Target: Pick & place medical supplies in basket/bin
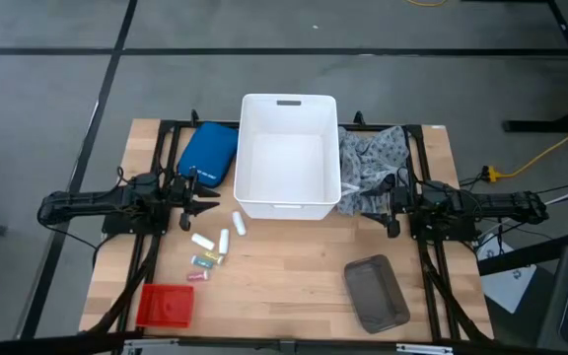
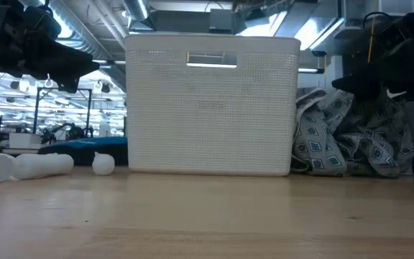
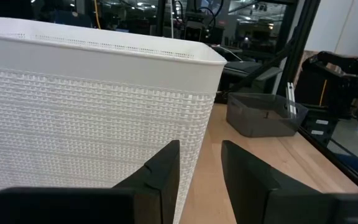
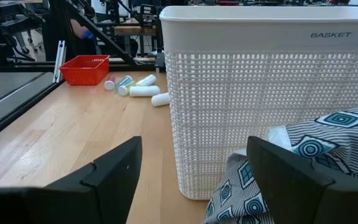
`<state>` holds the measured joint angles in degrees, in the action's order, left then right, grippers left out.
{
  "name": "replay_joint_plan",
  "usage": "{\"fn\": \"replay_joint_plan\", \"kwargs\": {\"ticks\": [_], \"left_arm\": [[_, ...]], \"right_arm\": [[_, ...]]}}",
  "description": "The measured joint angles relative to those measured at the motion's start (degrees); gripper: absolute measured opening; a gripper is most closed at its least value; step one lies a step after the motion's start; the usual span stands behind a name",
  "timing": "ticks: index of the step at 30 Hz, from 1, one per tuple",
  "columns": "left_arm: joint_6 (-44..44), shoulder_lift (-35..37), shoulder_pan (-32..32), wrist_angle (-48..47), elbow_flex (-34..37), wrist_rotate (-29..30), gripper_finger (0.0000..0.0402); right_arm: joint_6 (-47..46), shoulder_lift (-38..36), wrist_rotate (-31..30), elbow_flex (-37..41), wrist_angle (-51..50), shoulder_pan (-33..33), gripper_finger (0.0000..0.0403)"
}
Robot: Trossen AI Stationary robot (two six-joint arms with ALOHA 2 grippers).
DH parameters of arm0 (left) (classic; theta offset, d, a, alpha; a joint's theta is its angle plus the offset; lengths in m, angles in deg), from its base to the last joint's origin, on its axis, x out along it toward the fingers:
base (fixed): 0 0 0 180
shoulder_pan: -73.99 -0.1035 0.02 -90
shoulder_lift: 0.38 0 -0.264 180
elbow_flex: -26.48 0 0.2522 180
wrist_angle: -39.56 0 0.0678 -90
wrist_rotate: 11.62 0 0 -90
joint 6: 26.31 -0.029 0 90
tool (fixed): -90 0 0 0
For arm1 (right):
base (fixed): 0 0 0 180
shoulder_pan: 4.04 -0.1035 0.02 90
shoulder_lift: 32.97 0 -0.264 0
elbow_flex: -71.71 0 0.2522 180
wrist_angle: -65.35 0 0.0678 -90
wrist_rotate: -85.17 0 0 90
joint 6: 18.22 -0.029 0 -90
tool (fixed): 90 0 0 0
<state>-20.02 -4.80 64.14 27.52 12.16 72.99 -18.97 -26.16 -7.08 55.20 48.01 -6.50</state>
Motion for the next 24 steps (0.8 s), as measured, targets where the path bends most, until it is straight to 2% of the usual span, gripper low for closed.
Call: {"fn": "replay_joint_plan", "kwargs": {"ticks": [5,9,18,24], "left_arm": [[0.0,0.0,0.0,0.0,0.0,0.0,0.0116],[0.0,0.0,0.0,0.0,0.0,0.0,0.0116],[0.0,0.0,0.0,0.0,0.0,0.0,0.0116],[0.0,0.0,0.0,0.0,0.0,0.0,0.0116]], "right_arm": [[-0.4,0.0,-0.8,0.0,2.3,0.0,0.0292],[-0.3,0.1,-4.1,0.0,5.1,0.0,0.0292],[-0.3,0.1,-4.4,0.0,11.7,0.0,0.0292],[1.8,0.1,-4.5,0.0,12.0,0.0,0.0292]]}}
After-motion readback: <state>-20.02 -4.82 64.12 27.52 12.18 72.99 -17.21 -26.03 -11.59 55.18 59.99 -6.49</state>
